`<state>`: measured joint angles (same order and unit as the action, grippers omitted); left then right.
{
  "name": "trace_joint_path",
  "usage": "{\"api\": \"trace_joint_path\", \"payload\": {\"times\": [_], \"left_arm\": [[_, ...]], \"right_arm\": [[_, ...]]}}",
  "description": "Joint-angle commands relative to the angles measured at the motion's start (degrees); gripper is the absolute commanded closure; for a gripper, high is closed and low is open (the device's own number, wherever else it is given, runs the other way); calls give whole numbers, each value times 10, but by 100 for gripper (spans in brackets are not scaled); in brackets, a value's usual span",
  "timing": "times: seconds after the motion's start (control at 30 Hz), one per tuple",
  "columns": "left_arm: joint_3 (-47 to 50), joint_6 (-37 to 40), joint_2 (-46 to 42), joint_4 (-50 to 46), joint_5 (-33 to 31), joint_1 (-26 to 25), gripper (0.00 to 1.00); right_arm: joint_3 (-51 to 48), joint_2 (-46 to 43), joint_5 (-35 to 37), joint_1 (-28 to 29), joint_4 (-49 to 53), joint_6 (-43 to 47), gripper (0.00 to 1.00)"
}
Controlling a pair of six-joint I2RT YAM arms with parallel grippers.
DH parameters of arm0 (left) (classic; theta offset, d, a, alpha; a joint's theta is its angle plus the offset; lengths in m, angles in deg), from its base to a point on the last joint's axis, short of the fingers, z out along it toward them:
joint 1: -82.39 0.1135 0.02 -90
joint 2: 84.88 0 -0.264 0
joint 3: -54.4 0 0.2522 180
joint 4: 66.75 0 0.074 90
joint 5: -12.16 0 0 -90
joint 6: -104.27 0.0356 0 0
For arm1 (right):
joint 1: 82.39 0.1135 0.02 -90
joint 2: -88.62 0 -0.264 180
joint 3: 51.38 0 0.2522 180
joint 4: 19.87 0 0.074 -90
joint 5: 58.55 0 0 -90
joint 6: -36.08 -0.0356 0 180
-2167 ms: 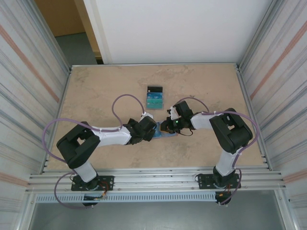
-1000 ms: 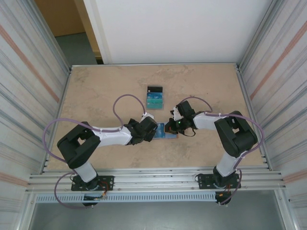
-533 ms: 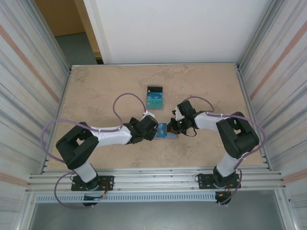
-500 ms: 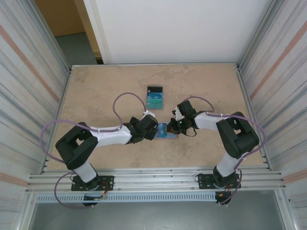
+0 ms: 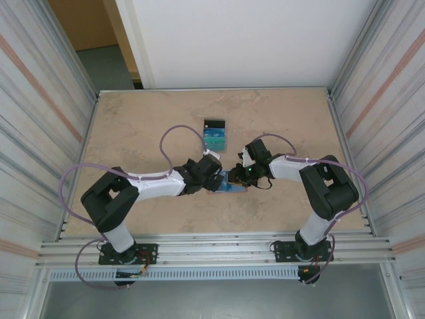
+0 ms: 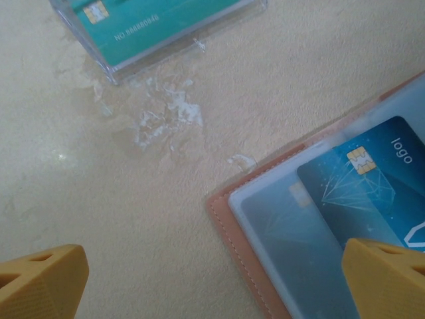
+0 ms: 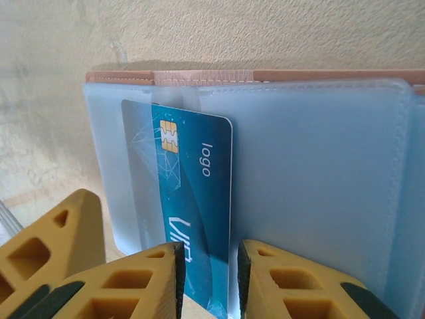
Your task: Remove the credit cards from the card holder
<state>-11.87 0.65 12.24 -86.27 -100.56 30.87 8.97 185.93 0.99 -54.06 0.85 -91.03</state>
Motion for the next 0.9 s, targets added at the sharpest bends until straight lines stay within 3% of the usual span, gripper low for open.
{"api": "trace_joint_path", "payload": {"times": [0.0,0.4,0.87], "left_arm": [[-12,-7,15,4,17,3,1],[-17,-24,46,-46,8,4,1],[-4,-32,42,-52,14,4,1]], "right_arm": [[-10,-9,5,-8,0,-13,71],[-18,6,-6,-7,-17,-27,72],[-40,8,-76,-7,-124,-65,87]]}}
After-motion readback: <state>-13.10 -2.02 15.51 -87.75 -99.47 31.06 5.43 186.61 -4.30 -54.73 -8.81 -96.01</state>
